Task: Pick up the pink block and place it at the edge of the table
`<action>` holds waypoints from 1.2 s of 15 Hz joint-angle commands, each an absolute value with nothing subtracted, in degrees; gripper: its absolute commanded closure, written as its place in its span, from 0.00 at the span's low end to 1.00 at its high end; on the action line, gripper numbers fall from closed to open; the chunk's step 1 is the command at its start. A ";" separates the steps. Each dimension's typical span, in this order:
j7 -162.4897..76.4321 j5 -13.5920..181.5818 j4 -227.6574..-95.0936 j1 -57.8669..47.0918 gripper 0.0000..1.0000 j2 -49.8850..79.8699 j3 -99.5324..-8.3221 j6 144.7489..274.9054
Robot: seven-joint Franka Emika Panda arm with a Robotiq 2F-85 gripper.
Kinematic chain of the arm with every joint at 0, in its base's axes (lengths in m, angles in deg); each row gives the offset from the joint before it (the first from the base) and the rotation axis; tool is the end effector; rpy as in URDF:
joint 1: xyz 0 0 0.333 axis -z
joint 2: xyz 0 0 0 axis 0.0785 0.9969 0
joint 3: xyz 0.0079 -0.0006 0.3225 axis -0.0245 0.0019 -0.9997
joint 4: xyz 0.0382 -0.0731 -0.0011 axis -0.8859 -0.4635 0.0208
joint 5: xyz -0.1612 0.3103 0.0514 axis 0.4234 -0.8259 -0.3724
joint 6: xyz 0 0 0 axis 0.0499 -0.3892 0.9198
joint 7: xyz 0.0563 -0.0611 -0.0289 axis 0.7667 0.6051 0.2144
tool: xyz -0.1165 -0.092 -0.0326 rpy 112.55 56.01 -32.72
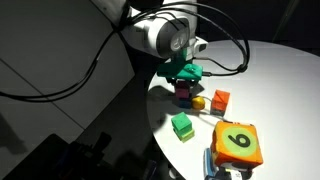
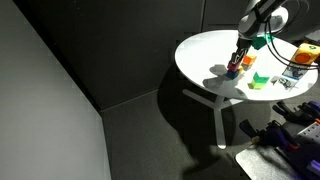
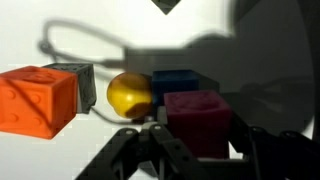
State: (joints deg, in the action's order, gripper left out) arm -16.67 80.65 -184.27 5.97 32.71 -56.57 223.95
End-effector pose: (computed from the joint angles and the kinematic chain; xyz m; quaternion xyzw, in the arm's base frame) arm 0.5684 -0.1188 0.1464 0.9963 0.0857 -0.0078 0.0025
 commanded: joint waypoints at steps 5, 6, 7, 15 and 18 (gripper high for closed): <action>-21.35 81.99 -185.35 3.12 0.68 27.93 -56.95 219.79; -22.09 82.10 -185.18 2.49 0.68 27.97 -56.90 219.55; -23.06 82.30 -184.94 1.65 0.68 28.24 -56.84 219.46; -29.35 83.62 -183.76 -3.95 0.68 30.12 -57.06 219.83; -30.34 83.73 -183.42 -5.33 0.68 31.04 -57.23 220.23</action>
